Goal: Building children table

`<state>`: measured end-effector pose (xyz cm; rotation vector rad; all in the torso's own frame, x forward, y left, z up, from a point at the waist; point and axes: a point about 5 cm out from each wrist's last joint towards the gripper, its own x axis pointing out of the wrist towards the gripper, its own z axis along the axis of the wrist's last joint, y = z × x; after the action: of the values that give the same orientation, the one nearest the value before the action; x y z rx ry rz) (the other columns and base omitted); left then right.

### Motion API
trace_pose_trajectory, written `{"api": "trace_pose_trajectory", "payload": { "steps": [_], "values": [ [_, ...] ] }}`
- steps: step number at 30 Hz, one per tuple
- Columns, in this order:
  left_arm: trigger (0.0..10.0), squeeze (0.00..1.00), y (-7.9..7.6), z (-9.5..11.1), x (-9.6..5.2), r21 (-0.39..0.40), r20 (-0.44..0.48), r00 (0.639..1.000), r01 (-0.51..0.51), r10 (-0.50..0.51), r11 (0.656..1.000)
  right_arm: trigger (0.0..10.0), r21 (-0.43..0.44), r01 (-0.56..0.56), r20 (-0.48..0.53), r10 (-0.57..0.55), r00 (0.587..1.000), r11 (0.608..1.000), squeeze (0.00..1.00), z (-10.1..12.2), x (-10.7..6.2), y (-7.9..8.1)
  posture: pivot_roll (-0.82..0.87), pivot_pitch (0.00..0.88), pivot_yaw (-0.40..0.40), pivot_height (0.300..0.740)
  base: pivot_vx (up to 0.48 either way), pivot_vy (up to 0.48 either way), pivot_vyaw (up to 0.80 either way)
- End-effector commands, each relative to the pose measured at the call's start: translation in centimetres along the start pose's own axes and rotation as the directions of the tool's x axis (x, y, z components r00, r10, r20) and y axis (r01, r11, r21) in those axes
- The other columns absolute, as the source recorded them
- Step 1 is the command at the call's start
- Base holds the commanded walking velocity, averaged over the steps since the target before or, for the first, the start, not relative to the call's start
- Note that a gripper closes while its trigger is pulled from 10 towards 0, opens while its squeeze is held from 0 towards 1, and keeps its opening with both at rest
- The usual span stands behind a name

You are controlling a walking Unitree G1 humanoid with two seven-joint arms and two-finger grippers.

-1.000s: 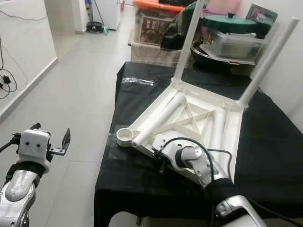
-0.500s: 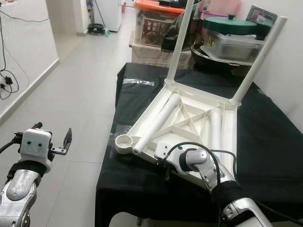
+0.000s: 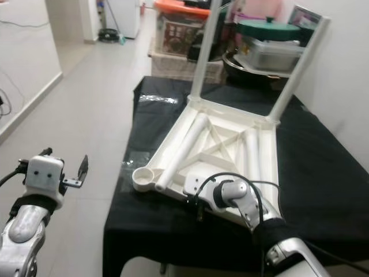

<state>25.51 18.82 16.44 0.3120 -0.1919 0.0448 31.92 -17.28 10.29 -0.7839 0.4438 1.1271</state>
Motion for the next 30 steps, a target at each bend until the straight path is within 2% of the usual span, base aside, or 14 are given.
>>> {"api": "trace_pose_trajectory", "payload": {
  "steps": [1,10,17,30],
  "values": [
    [10.0,0.00,0.1,-0.5,0.0,0.017,-0.024,1.000,-0.002,0.002,1.000,0.0,-0.095,-0.047,-0.080,0.039,0.996,0.994,0.00,-0.6,0.0,0.4,0.05,0.000,-0.113,0.740,0.000,-0.326,0.00],
    [10.0,0.00,-0.2,-0.5,0.2,0.013,-0.024,1.000,0.001,-0.001,1.000,0.0,-0.145,-0.034,-0.100,0.020,0.995,0.989,0.00,-0.5,-0.3,-0.5,0.05,0.000,-0.117,0.740,0.000,-0.312,0.00],
    [10.0,0.00,-0.3,-0.5,0.2,0.010,-0.023,1.000,0.001,-0.001,1.000,0.0,-0.179,-0.048,-0.085,0.033,0.996,0.983,0.00,-0.2,-0.4,-0.7,0.05,0.000,-0.120,0.740,0.000,-0.288,0.00],
    [10.0,0.00,-0.4,-0.5,0.2,-0.005,-0.021,1.000,0.003,-0.003,1.000,0.0,-0.227,-0.029,-0.062,0.016,0.998,0.974,0.00,0.0,0.0,-0.8,0.05,0.000,-0.114,0.740,0.000,0.000,0.00]
  ]
}}
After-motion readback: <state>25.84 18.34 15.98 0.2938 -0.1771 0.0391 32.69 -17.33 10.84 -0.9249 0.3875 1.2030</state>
